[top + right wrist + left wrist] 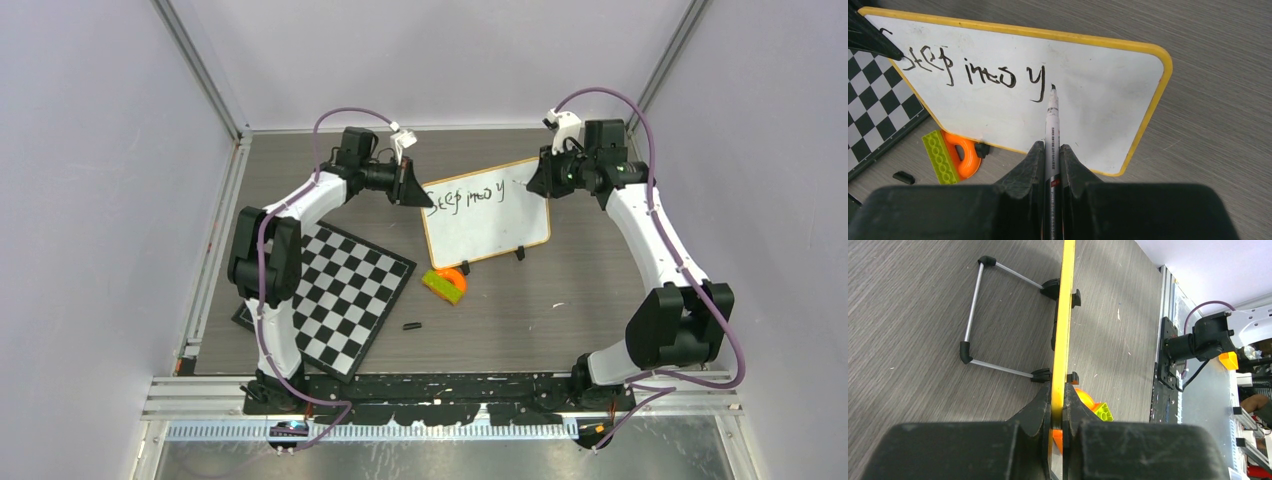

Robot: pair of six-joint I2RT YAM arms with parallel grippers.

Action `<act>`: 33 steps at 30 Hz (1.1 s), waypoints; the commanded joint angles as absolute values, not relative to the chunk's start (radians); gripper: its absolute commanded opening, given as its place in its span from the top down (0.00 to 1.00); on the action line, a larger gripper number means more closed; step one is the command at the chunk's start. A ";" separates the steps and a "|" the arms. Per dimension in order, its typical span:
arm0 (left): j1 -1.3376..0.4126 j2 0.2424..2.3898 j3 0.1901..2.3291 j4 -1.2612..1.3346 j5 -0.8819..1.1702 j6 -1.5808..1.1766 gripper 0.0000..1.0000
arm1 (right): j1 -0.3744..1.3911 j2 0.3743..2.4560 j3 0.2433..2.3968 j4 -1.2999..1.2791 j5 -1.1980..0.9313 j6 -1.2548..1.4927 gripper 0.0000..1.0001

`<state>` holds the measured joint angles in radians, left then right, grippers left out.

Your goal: Write a sentence on the whiteboard

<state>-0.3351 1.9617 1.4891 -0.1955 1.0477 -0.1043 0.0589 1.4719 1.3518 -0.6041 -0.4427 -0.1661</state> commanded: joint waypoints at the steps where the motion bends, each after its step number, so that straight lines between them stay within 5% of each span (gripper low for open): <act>1: -0.349 1.973 1.525 -0.238 1.032 -0.042 1.00 | 0.071 1.484 1.363 -0.545 -0.442 -0.148 1.00; 33: -0.356 1.964 1.523 -0.261 1.014 -0.012 1.00 | 0.098 1.507 1.332 -0.574 -0.383 -0.210 1.00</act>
<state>-0.3405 1.9617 1.5028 -0.2295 1.0397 -0.0776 0.0944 1.5322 1.3376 -0.5854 -0.4202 -0.1791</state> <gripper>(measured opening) 0.056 0.171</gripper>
